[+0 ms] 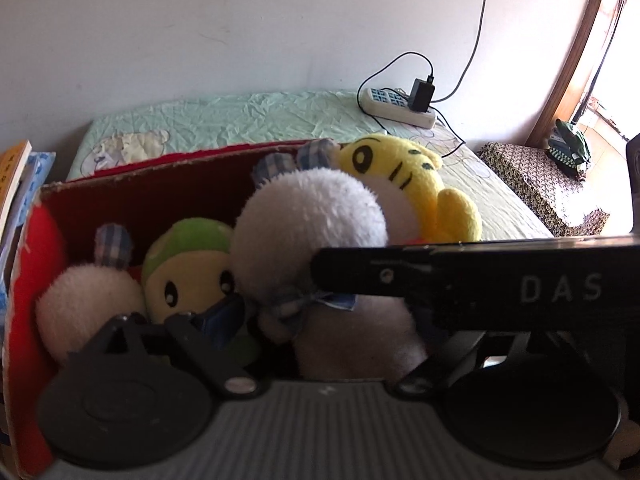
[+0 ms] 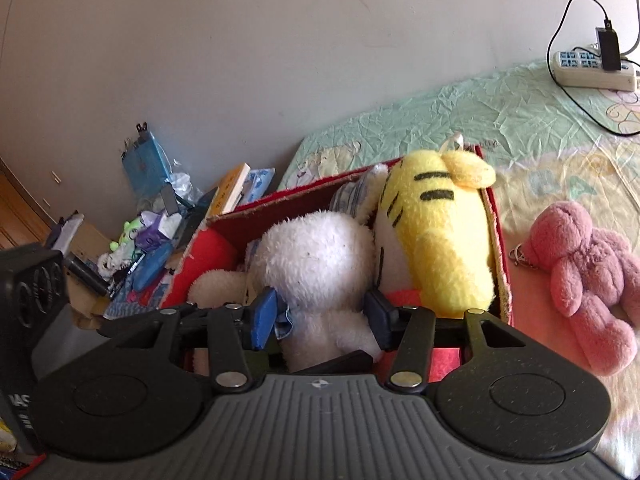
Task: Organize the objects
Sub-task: 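Lower the white bunny plush into the red box beside the tiger, then open both grippers to release the white bunny in the box, then move both grippers from the box to the pink teddy bear on the bed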
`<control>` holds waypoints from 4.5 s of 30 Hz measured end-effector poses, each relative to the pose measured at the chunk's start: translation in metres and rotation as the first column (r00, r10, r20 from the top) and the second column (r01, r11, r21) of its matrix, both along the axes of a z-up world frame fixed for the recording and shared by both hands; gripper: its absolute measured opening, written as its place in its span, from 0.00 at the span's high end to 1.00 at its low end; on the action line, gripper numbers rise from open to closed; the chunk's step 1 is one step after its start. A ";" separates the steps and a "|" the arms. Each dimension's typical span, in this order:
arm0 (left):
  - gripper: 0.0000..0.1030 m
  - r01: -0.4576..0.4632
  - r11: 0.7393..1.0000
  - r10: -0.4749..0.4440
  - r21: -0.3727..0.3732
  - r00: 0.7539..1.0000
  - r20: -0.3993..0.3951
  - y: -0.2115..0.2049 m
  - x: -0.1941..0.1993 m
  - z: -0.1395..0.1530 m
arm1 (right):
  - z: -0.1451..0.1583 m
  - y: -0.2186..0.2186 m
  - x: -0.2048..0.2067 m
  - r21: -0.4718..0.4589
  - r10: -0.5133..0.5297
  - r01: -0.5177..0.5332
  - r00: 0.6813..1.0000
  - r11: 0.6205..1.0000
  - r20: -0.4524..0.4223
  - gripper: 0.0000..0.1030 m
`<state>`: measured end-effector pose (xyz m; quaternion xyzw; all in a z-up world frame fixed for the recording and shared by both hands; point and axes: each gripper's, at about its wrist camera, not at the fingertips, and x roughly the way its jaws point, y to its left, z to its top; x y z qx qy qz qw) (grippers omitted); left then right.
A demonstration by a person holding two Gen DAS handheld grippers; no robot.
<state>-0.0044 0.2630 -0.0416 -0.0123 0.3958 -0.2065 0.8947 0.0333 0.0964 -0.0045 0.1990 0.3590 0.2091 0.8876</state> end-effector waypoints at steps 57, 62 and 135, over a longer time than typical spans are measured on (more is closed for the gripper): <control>0.03 -0.175 0.953 0.178 0.249 0.984 0.008 -0.027 -0.019 0.002 | -0.006 -0.015 -0.037 -0.055 -0.083 0.087 0.994 0.995 0.068 0.66; 0.03 -0.189 0.949 0.191 0.250 0.981 0.019 -0.026 -0.020 0.003 | -0.008 -0.017 -0.039 -0.048 -0.109 0.112 0.992 0.993 0.063 0.67; 0.01 -0.387 0.886 0.360 0.254 0.921 0.147 -0.130 -0.070 0.063 | 0.002 -0.143 -0.067 -0.102 -0.083 0.093 0.992 0.990 0.098 0.62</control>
